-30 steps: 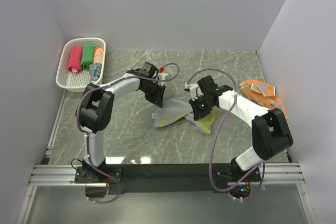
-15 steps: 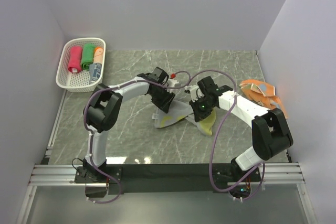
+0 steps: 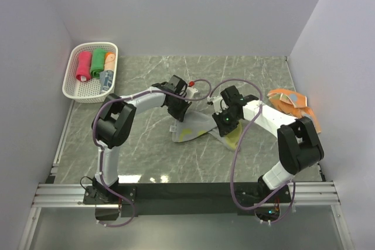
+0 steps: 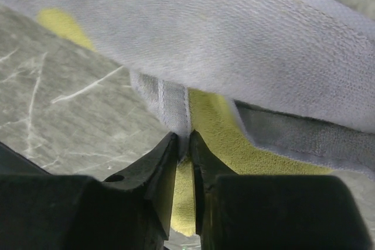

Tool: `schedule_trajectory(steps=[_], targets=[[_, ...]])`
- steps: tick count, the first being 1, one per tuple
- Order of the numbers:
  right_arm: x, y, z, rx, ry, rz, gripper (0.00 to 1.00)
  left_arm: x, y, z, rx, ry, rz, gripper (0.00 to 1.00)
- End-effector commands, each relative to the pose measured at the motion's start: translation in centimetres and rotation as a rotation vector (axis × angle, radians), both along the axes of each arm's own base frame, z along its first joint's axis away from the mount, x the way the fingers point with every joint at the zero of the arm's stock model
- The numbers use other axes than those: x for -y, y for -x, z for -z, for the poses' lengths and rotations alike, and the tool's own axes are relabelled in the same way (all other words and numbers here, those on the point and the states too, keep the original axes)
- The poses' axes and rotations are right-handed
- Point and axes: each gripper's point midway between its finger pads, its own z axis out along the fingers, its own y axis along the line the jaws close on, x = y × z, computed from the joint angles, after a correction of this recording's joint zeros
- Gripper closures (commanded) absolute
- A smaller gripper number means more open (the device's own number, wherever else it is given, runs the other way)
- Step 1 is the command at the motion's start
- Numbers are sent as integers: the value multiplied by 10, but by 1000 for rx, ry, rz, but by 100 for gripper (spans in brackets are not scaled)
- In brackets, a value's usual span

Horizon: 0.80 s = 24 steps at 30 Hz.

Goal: Roll the towels
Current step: Flatten the towel

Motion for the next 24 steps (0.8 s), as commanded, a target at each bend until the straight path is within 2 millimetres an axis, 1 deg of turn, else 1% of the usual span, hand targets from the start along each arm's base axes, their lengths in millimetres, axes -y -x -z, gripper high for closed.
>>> schedule_trajectory(steps=[1,2,4,6,7,8,9,10,11,13,14,16,17,19,20,21,22,23,24], targets=[[6,-9,5,-4,20,30,77,-23,23,20,-66,-93,1,99],[5,-10,6,-11,17,33,78,-22,23,17,-65,-87,3,99],[3,-10,1,-25,-10,28,88,-24,24,17,-67,-88,3,99],[2,-7,-6,-35,-36,24,81,-27,23,13,-71,-77,-7,99],[3,-7,-12,-29,-65,24,73,-28,22,12,-77,-73,-15,100],[4,-6,-14,-30,-76,27,73,-31,21,11,-90,-65,-26,99],[5,-4,-16,-39,-81,23,76,-32,18,8,-91,-57,-33,99],[7,-4,-18,-40,-88,20,98,-32,16,6,-92,-50,-43,99],[7,-3,-19,-49,-101,18,100,-36,14,3,-93,-45,-54,99],[9,-6,-24,-52,-119,28,100,-36,10,-5,-93,-24,-62,100],[14,-12,-31,-33,-133,55,100,-39,4,-13,-80,-10,-77,99],[19,-21,-49,10,-152,70,100,-42,-4,-31,-65,26,-105,100],[27,-29,-58,28,-165,100,100,-51,-15,-45,-39,53,-141,100],[37,-47,-89,109,-185,127,100,-62,-30,-69,-2,99,-194,100],[42,-54,-99,138,-189,144,100,-78,-43,-87,39,124,-241,99],[54,-69,-119,194,-200,179,100,-84,-51,-100,71,140,-264,100],[59,-76,-129,222,-201,192,100,-91,-56,-110,95,152,-279,99],[64,-81,-138,249,-202,204,100,-104,-62,-126,133,167,-303,100],[72,-90,-152,294,-201,223,100,-108,-63,-135,155,173,-308,100]])
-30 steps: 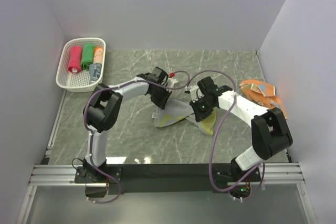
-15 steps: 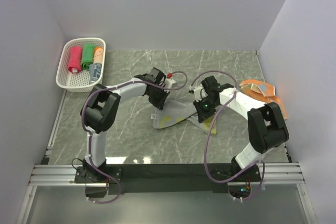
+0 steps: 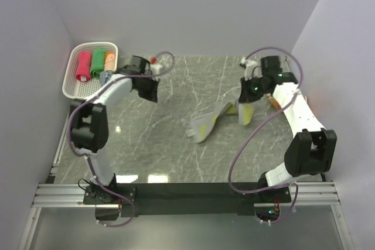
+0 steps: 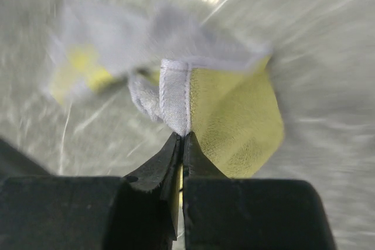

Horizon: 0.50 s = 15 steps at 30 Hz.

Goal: Roll the towels
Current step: Flatten the towel

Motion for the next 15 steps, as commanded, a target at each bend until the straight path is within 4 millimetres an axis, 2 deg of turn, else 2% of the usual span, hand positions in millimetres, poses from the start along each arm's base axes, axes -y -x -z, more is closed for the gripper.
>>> schedule_trajectory(steps=[1,2,4,5,7,8,10,11,12,13,14,15], targets=[[19,-19,-56,163,1,31,100,-16,-21,-84,196,84,-41,99],[20,-20,-58,175,5,25,100,-19,-18,-96,224,96,-37,99],[19,-13,-47,147,23,-27,100,-21,-7,-94,215,92,-10,99],[18,-9,-41,126,29,-43,100,-16,5,-93,182,112,19,99],[18,6,-13,41,85,-77,100,-13,18,-81,128,103,63,97],[19,10,-3,16,106,-91,100,-7,27,-73,89,101,90,84],[26,25,23,-49,152,-116,100,3,31,-63,76,97,89,73],[35,28,31,-59,195,-99,100,19,38,-59,74,102,119,58],[40,35,41,-81,211,-102,100,31,31,-62,113,113,114,54],[44,39,41,-69,231,-103,100,43,29,-62,129,117,123,47],[53,42,46,-71,260,-85,100,71,24,-62,152,136,160,46],[56,44,44,-64,266,-79,100,85,21,-61,137,159,149,46]])
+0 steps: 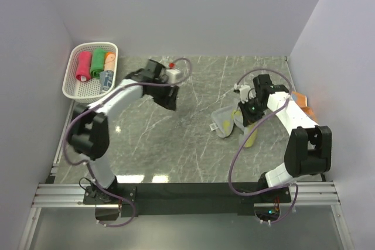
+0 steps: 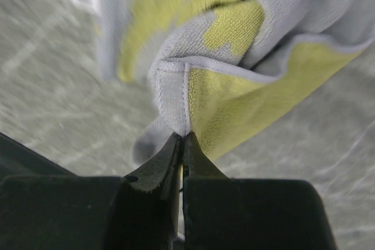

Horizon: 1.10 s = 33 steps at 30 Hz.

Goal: Roll the towels
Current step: Flatten the towel

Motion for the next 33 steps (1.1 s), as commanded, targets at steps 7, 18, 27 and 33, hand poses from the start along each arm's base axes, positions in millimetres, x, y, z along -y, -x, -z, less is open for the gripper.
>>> schedule_trajectory(steps=[7,18,27,33], targets=[[42,31,-10,61,150,-30,100,181,-28,28,-91,227,89,45],[51,45,0,59,200,-42,100,233,-13,75,-174,220,100,56],[47,37,3,63,186,-70,100,157,-25,62,-179,182,4,100],[42,11,-15,141,163,-105,100,44,-77,3,9,118,-148,100]])
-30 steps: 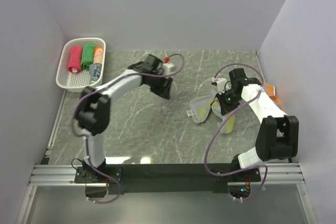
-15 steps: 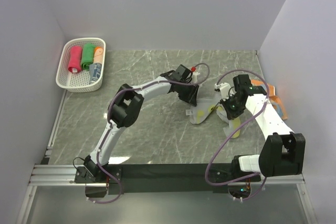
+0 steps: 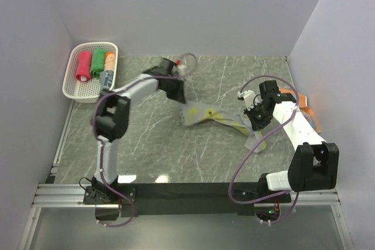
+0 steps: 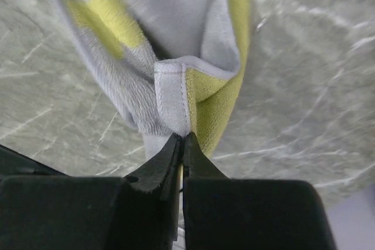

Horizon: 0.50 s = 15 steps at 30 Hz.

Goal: Roll the towels
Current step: Flatten the towel

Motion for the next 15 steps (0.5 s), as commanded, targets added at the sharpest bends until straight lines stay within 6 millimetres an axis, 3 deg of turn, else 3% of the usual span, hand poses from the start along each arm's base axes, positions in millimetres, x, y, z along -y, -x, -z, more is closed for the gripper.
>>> schedule_trajectory(steps=[1,4,7,10,12,13,14,15], targets=[[-2,-31,-27,124,-11,-43,100,-80,-39,-76,216,-51,-121,100],[-7,-44,-31,165,-29,-57,100,-110,-37,-82,250,-96,-142,100],[-11,-56,-23,122,-42,-66,100,-138,-16,-50,197,-167,-163,100],[-13,-56,-10,69,-51,-75,100,-155,-5,-33,158,-186,-191,100],[-19,-52,-12,37,-85,-102,100,-160,-5,-33,168,-187,-205,100],[-20,-51,-13,30,-96,-105,97,-165,-3,-34,174,-188,-213,100],[-25,-48,-14,17,-117,-115,81,-167,-4,-35,187,-194,-209,100],[-26,-45,-13,2,-125,-128,75,-168,-3,-36,196,-199,-209,100]])
